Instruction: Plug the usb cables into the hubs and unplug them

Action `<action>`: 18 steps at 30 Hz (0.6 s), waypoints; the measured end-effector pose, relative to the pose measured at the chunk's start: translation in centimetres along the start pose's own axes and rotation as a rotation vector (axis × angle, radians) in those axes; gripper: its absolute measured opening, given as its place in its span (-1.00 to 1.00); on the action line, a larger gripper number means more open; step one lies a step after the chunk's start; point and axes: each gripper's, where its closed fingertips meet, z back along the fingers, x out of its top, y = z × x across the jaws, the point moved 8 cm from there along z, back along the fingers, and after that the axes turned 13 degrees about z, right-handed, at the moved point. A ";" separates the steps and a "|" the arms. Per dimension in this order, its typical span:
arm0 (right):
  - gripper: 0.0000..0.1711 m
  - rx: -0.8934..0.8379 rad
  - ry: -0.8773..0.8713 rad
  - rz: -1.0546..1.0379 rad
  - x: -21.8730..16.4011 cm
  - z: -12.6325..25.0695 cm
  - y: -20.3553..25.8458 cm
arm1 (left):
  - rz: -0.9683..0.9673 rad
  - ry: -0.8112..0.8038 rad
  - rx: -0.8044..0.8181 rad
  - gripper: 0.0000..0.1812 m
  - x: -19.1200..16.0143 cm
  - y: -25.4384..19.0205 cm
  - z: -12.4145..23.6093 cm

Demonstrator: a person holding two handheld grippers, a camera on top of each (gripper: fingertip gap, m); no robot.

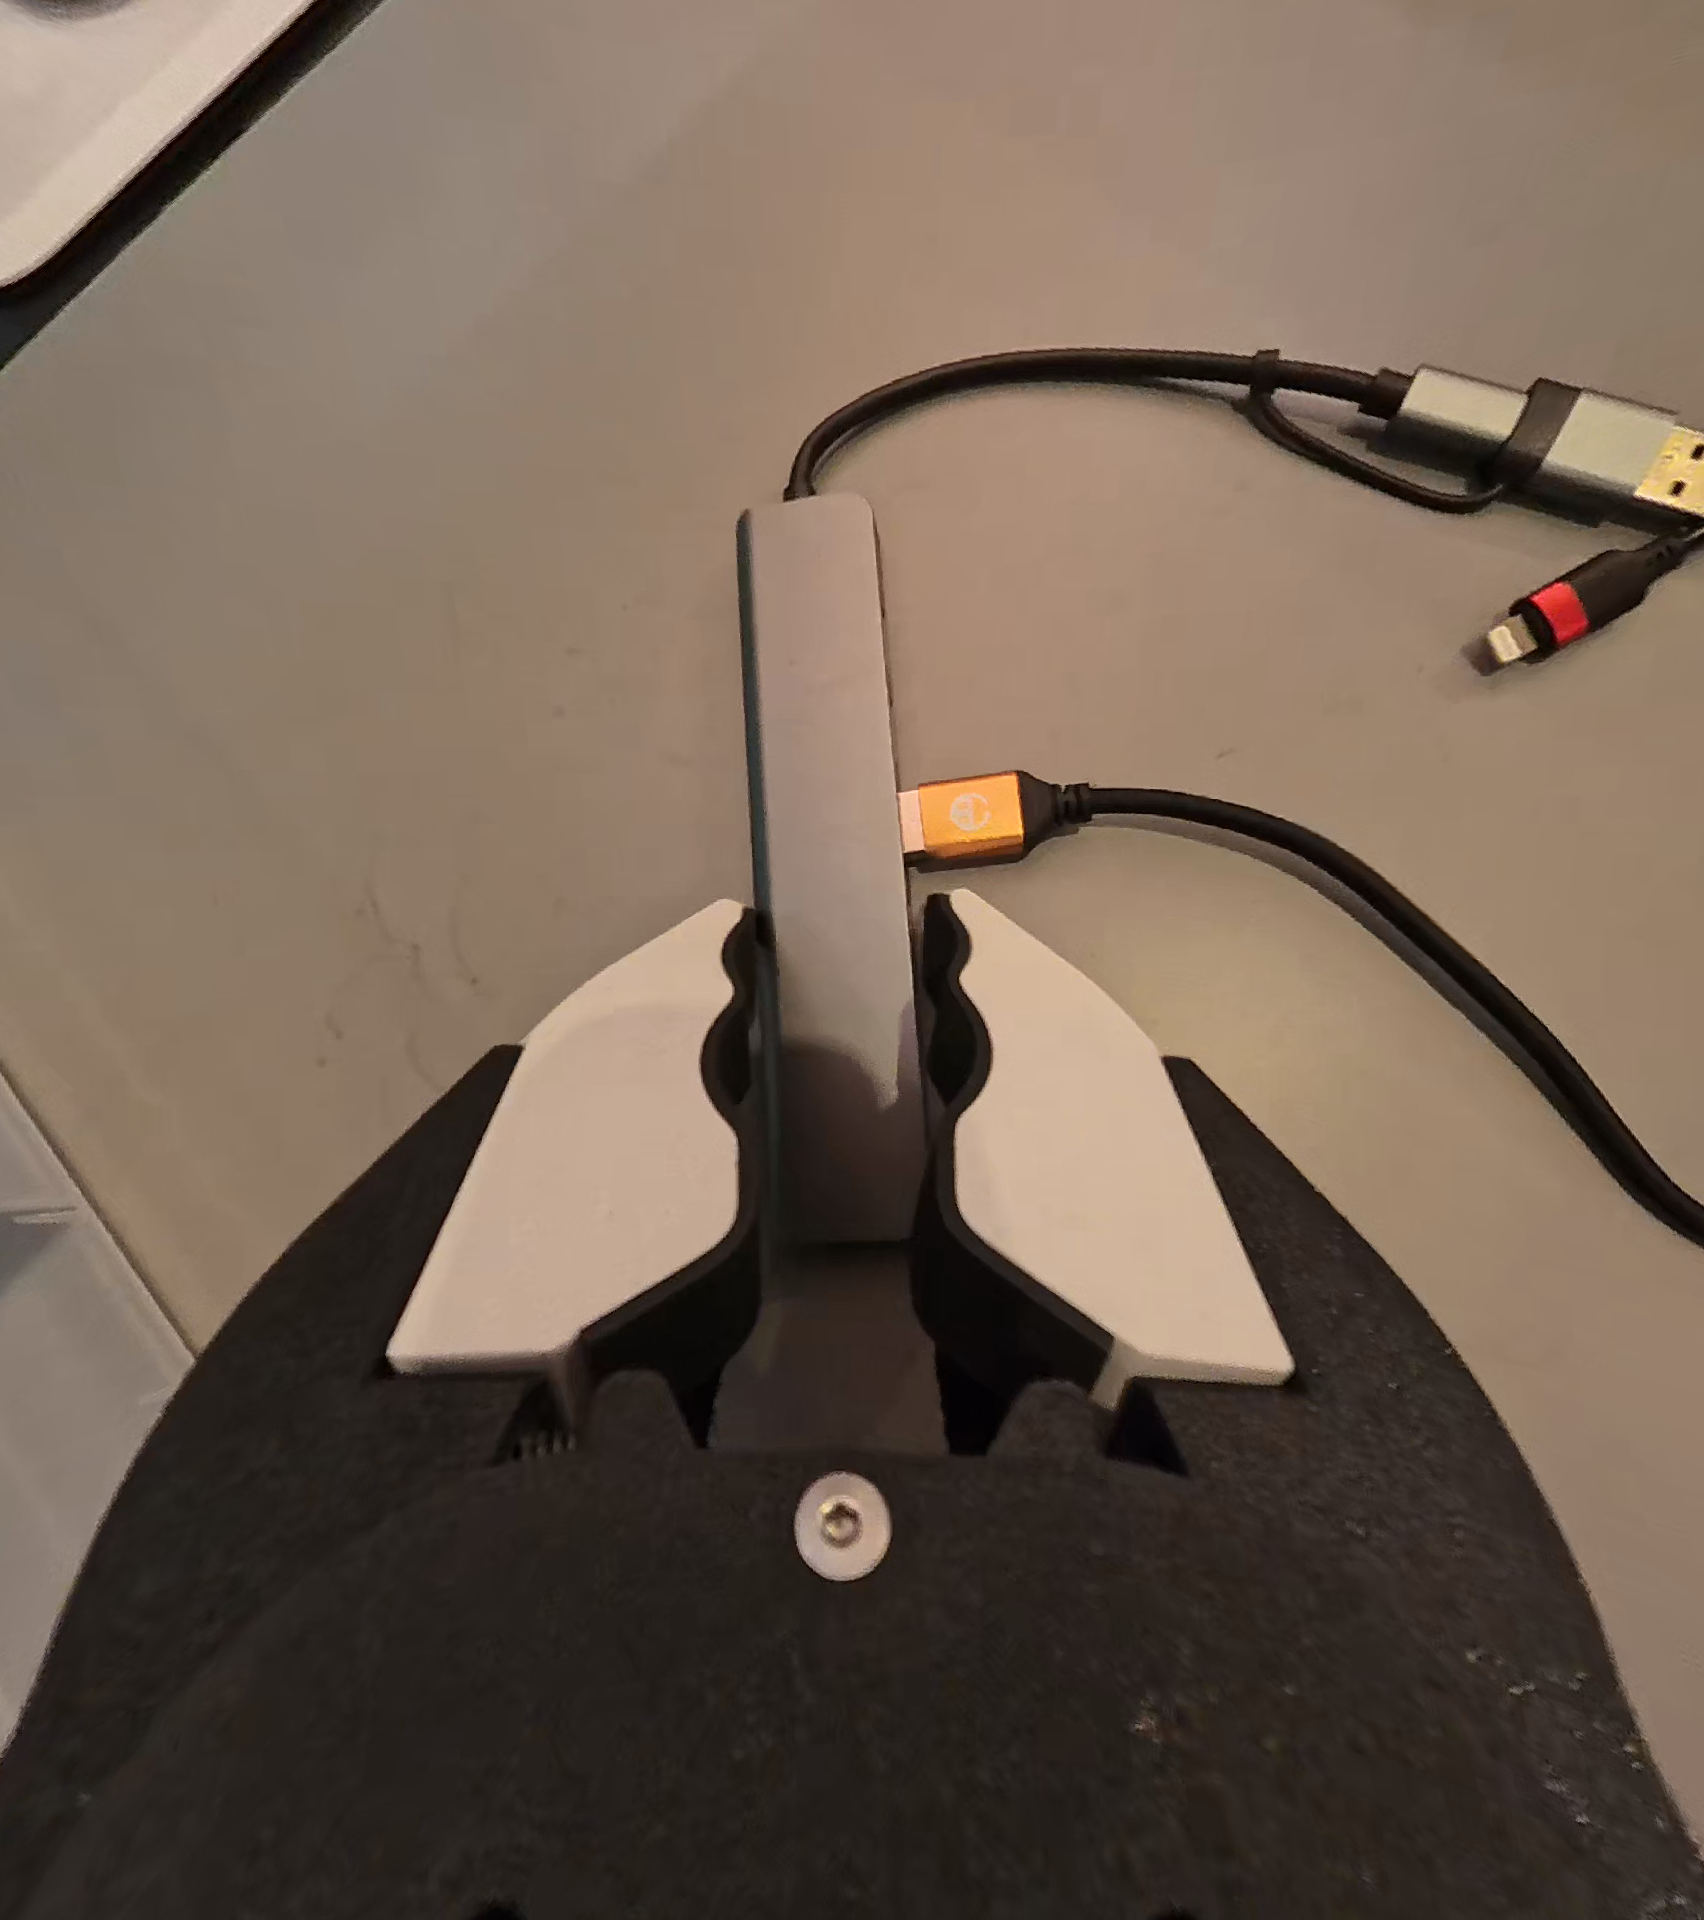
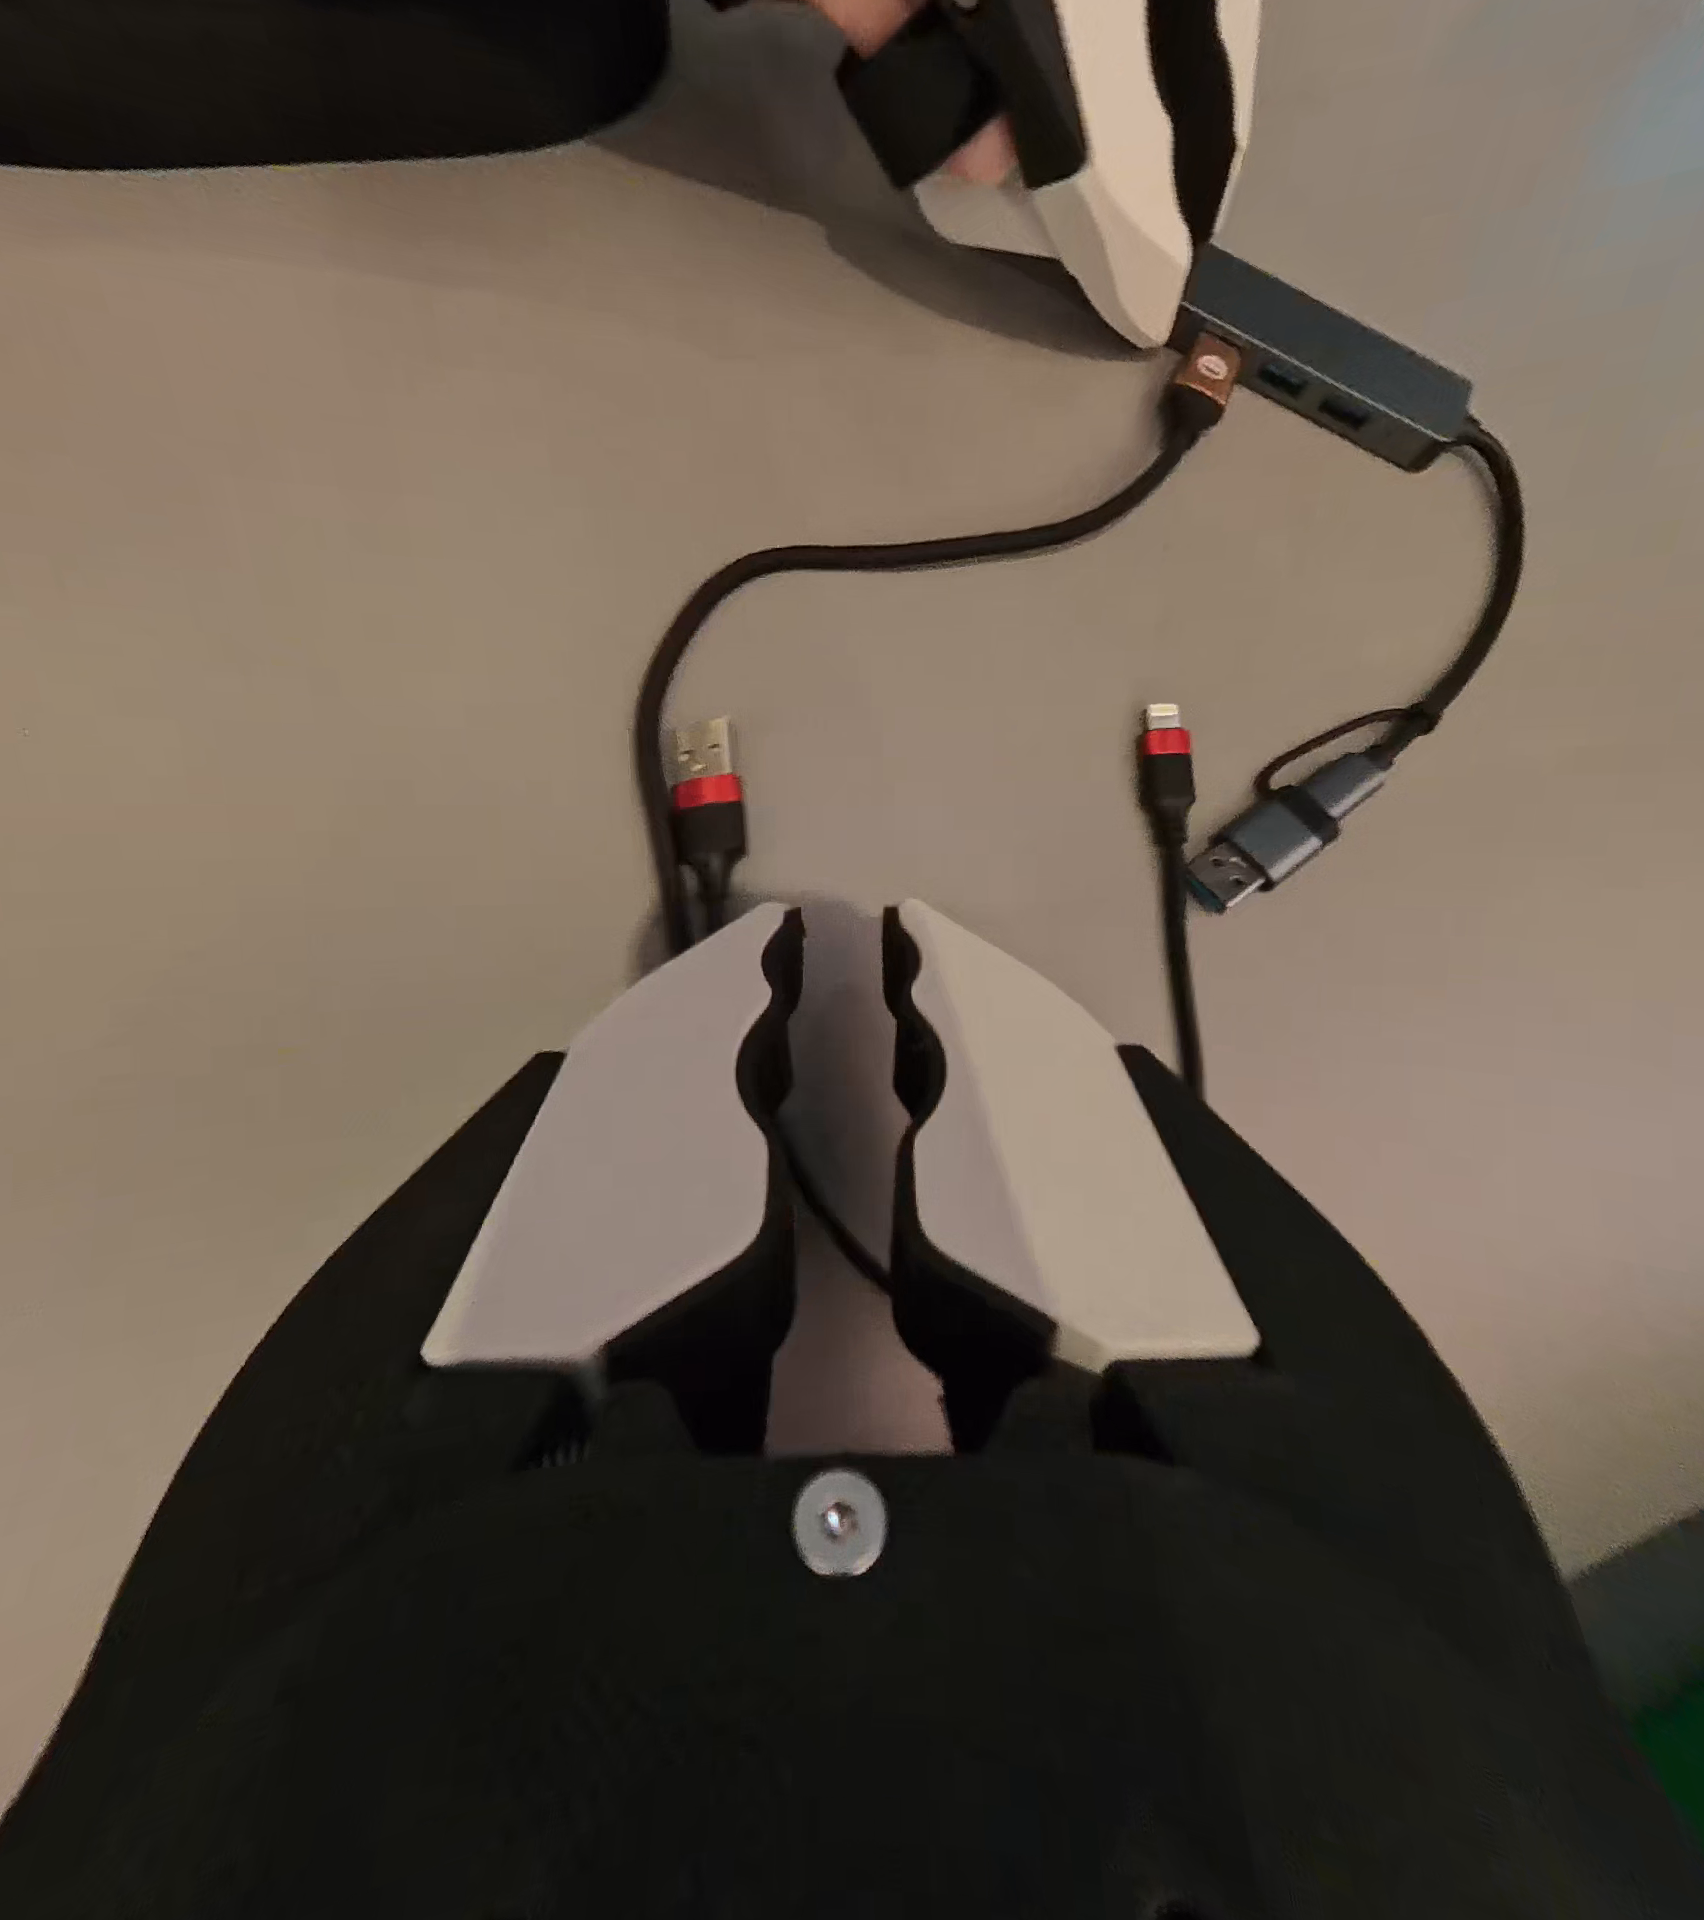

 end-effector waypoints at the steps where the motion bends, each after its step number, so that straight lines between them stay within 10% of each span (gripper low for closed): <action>1: -0.82 0.010 0.014 -0.005 0.1 -0.2 -0.3 | 0.000 -0.008 -0.008 -0.63 0.0 0.0 0.1; 8: -0.82 0.166 0.035 0.049 1.4 -2.0 1.0 | 0.027 -0.175 -0.046 -0.13 1.1 -0.4 2.7; 18: -0.77 0.165 0.010 -0.089 1.0 -2.6 0.1 | 0.009 -0.362 -0.207 -0.21 2.1 -2.8 5.3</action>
